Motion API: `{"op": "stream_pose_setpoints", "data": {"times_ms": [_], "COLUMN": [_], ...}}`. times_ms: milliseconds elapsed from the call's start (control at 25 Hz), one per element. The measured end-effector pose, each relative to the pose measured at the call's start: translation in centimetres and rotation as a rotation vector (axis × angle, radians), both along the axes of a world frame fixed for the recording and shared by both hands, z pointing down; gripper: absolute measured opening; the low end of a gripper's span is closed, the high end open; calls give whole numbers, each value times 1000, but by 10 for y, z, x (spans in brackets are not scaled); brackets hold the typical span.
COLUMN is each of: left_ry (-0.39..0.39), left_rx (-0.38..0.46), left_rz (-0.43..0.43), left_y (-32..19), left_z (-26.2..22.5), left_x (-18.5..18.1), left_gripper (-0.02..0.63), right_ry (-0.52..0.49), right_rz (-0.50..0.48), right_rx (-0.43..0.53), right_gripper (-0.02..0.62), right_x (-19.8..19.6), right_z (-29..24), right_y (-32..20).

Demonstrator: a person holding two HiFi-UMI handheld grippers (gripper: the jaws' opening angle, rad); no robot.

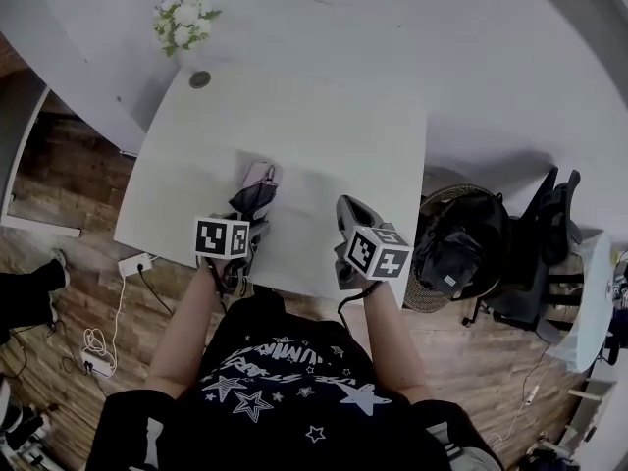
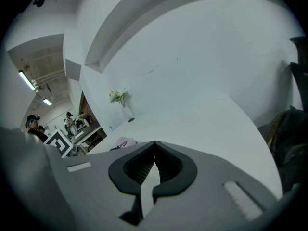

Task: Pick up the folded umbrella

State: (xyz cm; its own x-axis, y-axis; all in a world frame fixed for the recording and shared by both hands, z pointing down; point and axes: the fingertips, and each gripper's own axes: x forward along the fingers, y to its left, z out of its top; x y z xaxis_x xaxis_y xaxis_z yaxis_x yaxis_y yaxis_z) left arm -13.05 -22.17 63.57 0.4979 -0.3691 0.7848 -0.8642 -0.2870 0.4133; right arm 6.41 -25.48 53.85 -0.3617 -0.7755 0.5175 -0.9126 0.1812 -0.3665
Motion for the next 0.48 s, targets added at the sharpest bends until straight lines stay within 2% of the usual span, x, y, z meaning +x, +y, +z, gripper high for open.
{"op": "stream_pose_setpoints", "data": {"times_ms": [200,480], "left_ry": [-19,-79], "left_rx": [-20,-28], "left_rz": [8,18], "left_y": [-1,-4], "left_z": [10,19], "left_x": [4,2], "left_gripper": [351,297], "right_ry": [-4,-5], "right_rz": [26,37], "right_rx": [-6,-9], "right_gripper": [17,17], "right_x": [8,12], "right_z": [1,1], "right_y": [3,5]}}
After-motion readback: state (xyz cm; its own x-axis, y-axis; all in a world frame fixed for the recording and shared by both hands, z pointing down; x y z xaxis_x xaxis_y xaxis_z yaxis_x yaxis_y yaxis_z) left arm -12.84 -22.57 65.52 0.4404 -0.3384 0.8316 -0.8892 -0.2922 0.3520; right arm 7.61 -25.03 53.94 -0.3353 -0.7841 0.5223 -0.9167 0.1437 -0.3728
